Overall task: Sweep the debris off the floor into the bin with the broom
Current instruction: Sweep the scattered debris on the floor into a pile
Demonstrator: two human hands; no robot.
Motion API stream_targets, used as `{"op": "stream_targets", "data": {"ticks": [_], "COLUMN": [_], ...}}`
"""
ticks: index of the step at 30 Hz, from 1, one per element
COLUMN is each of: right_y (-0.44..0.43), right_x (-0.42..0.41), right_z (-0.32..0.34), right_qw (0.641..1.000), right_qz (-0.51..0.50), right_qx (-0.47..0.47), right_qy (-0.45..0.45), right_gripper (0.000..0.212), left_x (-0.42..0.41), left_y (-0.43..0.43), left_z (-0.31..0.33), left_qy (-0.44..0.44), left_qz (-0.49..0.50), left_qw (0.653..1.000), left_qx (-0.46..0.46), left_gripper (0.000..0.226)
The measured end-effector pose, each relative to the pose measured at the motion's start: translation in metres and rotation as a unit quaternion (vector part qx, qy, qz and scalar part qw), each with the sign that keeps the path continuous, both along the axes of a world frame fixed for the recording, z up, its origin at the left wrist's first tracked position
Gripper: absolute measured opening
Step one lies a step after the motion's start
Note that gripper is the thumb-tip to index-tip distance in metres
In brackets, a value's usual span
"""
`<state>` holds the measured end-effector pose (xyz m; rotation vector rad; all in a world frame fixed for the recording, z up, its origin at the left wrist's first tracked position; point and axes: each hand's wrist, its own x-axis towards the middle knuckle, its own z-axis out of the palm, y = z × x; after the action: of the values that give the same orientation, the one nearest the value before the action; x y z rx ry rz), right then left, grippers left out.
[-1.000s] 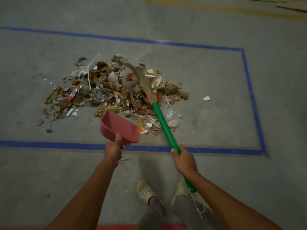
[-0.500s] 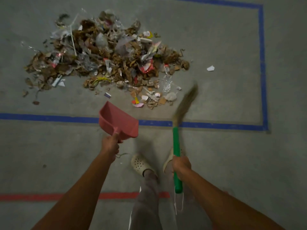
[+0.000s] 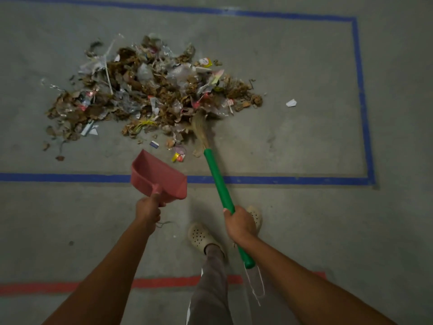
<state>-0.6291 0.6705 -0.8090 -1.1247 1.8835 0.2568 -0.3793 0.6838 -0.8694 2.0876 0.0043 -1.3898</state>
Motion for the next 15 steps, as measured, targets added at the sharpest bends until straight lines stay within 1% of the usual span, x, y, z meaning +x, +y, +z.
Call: {"op": "stream_targets", "data": {"ticks": [4,8,11,15], "right_y": [-0.015,-0.037,-0.044,-0.046], "right_x": [-0.017,-0.032,-0.045,-0.063], "right_z": [0.05,0.098,0.131,0.164], "right_qw": [1.0,0.998,0.997,0.996], "right_qz": [-0.018,-0.053,-0.045,-0.033], "right_qx": [-0.014,-0.033,-0.058,-0.08], "right_qy": [0.006,-0.007,-0.004,0.013], "right_gripper": [0.038,0.039,0.033,0.039], "left_x": [-0.009,-0.016,-0.022,-0.03], "left_y": [-0.02,-0.033,-0.037,-0.036], "left_z": [0.052,0.1,0.127,0.149], "left_qy": [0.01,0.024,0.028,0.016], "left_qz": [0.004,0.007,0.004,-0.003], "left_qw": [0.999,0.998,0.997,0.997], "left_qx": [-0.033,-0.062,-0.072,-0.073], "left_gripper": [0.042,0.036,0.035,0.033]}}
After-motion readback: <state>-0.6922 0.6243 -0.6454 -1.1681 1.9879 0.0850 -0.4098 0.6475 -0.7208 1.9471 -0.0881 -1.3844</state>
